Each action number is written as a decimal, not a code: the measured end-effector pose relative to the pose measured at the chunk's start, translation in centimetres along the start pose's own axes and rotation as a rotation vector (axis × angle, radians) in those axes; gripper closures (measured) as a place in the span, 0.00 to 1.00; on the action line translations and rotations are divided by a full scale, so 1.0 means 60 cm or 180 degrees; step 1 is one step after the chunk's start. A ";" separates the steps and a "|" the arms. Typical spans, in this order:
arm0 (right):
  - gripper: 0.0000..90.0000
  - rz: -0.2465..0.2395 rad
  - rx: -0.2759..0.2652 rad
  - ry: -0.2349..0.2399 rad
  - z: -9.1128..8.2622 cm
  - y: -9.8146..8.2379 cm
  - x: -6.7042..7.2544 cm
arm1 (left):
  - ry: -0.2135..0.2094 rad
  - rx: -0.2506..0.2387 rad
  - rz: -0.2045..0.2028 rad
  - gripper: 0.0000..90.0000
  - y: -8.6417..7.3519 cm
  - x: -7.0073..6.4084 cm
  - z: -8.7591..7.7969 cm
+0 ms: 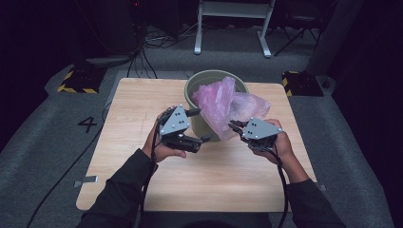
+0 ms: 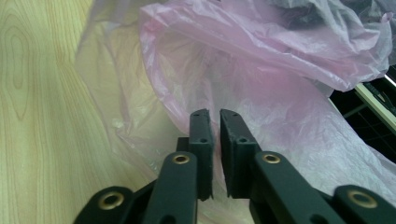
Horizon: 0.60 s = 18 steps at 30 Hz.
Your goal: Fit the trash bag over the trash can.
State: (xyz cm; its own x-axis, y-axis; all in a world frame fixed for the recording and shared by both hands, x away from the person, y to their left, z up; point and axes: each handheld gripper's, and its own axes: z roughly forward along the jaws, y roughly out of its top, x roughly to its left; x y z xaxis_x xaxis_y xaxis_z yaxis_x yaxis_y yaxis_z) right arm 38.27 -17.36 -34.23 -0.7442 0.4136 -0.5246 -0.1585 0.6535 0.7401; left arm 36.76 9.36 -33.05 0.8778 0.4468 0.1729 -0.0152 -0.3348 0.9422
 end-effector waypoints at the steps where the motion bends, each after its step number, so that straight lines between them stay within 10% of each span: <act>1: 0.98 -0.0014 -0.0003 0.0003 0.000 0.001 0.001 | -0.0030 0.0001 -0.0005 0.19 0.001 -0.007 0.004; 7: 1.00 0.0085 -0.0003 -0.0016 0.003 0.002 0.003 | 0.0080 -0.0027 -0.0214 0.22 -0.012 -0.020 0.029; 9: 1.00 0.0122 -0.0026 -0.0019 0.002 0.001 0.001 | 0.0320 0.0018 -0.0231 0.37 -0.018 -0.018 0.034; 14: 1.00 0.0261 -0.0083 -0.0087 -0.003 -0.001 -0.007 | 0.0280 -0.0047 -0.0229 0.79 -0.035 0.005 0.028; 18: 1.00 0.0393 -0.0146 -0.0212 -0.009 -0.002 -0.017 | 0.0370 0.0030 -0.0269 0.91 -0.045 0.024 0.019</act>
State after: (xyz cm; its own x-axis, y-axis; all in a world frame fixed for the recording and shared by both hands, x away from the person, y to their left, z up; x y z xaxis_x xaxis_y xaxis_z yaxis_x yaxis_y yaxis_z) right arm 38.73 -18.19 -33.54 -0.7153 0.5312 -0.4541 -0.0992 0.5660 0.8184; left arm 38.60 9.97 -35.68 0.8143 0.5667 0.1255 0.0615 -0.2993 0.9522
